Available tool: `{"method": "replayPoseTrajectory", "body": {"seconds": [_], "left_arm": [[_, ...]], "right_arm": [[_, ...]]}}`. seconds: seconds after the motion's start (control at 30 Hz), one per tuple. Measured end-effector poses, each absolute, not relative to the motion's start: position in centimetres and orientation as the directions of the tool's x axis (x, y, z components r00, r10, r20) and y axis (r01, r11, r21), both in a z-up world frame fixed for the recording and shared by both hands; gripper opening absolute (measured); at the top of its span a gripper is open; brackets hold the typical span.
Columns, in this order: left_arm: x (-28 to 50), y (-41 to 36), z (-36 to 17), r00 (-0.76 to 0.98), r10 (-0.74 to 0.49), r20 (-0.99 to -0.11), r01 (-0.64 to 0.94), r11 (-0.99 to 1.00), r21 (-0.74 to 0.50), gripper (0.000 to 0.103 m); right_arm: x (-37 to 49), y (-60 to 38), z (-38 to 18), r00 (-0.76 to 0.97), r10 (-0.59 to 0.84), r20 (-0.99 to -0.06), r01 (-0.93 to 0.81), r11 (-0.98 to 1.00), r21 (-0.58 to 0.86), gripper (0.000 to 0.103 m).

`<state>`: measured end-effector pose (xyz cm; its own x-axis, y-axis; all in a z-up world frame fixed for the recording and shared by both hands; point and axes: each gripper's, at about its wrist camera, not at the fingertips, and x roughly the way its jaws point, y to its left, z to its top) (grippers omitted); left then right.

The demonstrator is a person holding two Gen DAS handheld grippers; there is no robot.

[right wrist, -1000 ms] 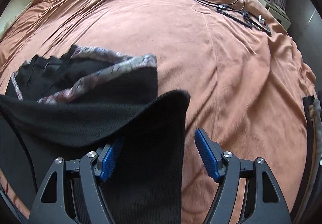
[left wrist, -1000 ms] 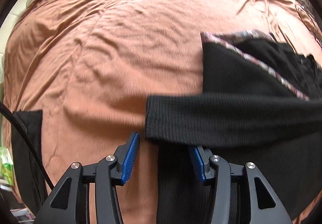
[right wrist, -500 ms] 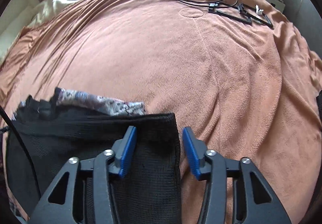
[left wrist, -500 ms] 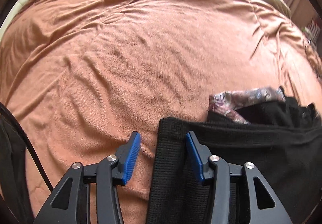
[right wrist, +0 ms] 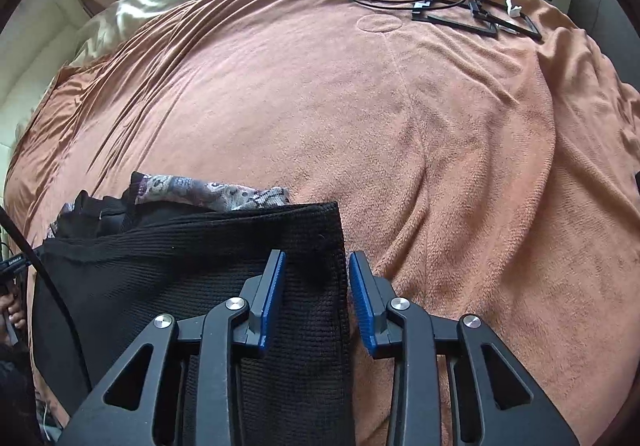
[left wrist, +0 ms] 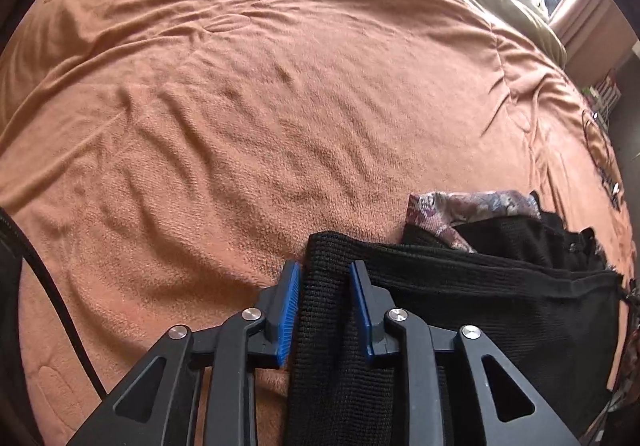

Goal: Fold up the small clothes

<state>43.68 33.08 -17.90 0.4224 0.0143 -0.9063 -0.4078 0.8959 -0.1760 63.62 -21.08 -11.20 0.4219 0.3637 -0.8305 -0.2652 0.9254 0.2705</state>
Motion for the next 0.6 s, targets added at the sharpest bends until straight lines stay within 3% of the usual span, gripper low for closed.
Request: {"method": "replayPoseTrajectory", "body": {"seconds": [0.07, 0.13, 0.27, 0.6], "left_arm": [[44.1, 32.6, -18.1, 0.422, 0.042, -0.906, -0.400, 0.905, -0.144, 0.028], [44.4, 32.2, -18.1, 0.424, 0.059, -0.903, -0.393, 0.911, -0.124, 0.021], [44.6, 32.1, -17.7, 0.428, 0.071, -0.901, -0.390, 0.914, -0.113, 0.008], [41.9, 32.3, -12.3, 0.510, 0.146, -0.848, -0.420, 0.902, -0.097, 0.006]], "right_arm": [[64.0, -20.8, -11.5, 0.416, 0.366, -0.832, -0.265, 0.925, 0.274, 0.029], [64.4, -20.4, -11.7, 0.417, 0.365, -0.833, -0.269, 0.924, 0.271, 0.028], [65.1, -20.1, -12.1, 0.422, 0.372, -0.827, -0.268, 0.922, 0.279, 0.007], [62.0, -21.7, -8.3, 0.510, 0.374, -0.775, -0.272, 0.925, 0.267, 0.005]]}}
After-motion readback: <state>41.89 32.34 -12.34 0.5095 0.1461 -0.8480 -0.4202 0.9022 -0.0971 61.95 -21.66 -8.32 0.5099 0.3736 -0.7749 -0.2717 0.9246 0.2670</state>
